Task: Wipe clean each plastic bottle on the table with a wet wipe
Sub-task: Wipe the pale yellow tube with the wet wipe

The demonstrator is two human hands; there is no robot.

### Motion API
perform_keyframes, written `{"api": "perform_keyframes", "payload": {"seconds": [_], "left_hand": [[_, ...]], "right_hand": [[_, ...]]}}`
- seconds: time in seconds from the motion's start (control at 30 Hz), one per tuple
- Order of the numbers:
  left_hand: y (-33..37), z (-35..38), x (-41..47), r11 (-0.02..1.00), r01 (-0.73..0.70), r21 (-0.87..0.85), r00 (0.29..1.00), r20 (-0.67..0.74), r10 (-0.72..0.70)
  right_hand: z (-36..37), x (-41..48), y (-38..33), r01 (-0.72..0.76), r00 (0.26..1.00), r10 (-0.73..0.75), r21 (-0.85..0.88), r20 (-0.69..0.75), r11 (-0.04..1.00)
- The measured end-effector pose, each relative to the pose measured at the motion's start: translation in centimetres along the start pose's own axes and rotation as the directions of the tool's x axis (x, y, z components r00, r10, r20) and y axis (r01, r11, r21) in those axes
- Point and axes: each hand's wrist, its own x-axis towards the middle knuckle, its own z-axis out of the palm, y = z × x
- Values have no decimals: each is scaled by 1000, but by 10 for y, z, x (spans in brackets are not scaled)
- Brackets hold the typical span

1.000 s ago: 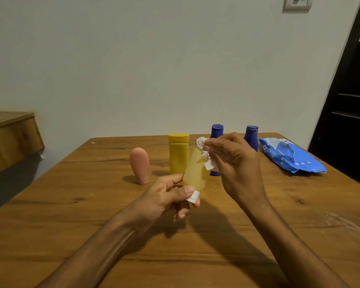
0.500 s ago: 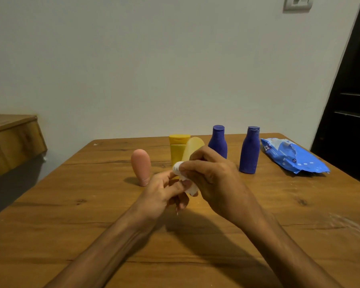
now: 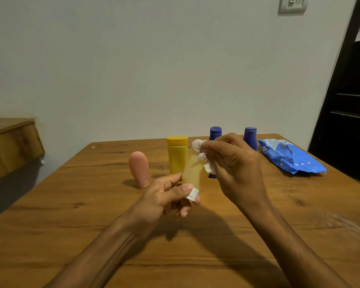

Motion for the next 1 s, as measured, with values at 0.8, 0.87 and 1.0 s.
{"api": "perform_keyframes", "payload": {"seconds": [0.8,0.87,1.0], "left_hand": [[6,6,0,905,-9,-426,997,-75,-25],[8,6,0,907,-24,-421,994,-104,-22],[10,7,1,912,-43,-408,983,-181,-35]], "right_hand": [[4,-3,-1,-131,988,121,107,99,986],[6,-4,-3,-132,984,114,130,138,983],[4,-4,-7,-117,970,71,188,233,975]]}}
